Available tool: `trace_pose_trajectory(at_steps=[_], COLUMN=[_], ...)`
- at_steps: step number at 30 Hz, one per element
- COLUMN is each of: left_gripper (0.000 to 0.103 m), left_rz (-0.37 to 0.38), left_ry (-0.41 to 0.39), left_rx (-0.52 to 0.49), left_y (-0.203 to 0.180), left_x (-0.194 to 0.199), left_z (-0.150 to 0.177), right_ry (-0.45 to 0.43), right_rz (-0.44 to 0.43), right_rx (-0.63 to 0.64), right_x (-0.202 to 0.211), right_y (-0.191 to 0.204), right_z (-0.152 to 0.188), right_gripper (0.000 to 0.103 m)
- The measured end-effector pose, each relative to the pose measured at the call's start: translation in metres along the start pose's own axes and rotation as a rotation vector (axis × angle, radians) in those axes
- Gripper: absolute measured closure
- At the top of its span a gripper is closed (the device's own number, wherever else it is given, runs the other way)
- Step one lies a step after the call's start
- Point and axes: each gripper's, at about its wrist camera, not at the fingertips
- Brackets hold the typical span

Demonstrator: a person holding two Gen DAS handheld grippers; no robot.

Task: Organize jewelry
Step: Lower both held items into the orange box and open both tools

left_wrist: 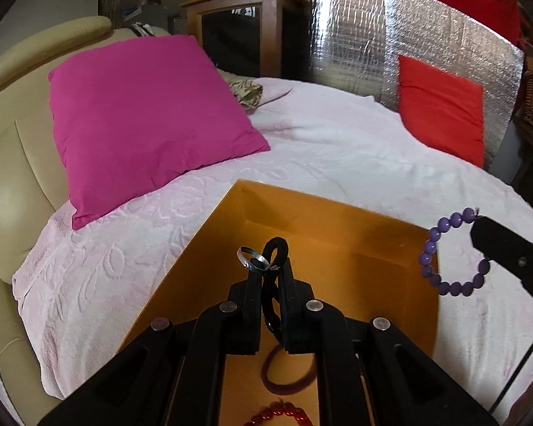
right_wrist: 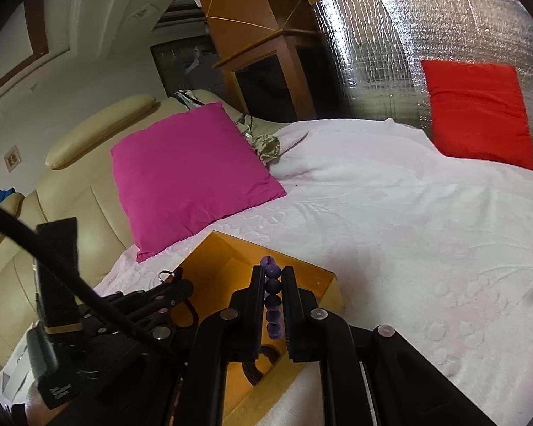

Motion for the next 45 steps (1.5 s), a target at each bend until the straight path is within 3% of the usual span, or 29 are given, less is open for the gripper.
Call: trace_pose_trajectory(at_steps=[22,45], left_gripper=[0.094,0.094], left_rz=[-0.125,-0.152], left_ry=[0.093,0.187], left_rx=[0.005,-0.022], left_y=[0.022,0.034], left_x=[-0.029,-0.052], left_z=[0.007,0.016], right_ry=[0.071,0.108], right_rz=[0.02,0.029], right_rx=[0.01,0.009], right_x=[-0.049,-0.071], right_y=[0.013,0.022], right_z=[0.017,0.028], right_gripper=[0.092,0.092])
Point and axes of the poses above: each gripper's, at about its wrist camera, not at the fingertips, and x roughly against the way its jaws point, y to its left, z to its underside, and after that the axes turned 9 degrees about z, right-handed
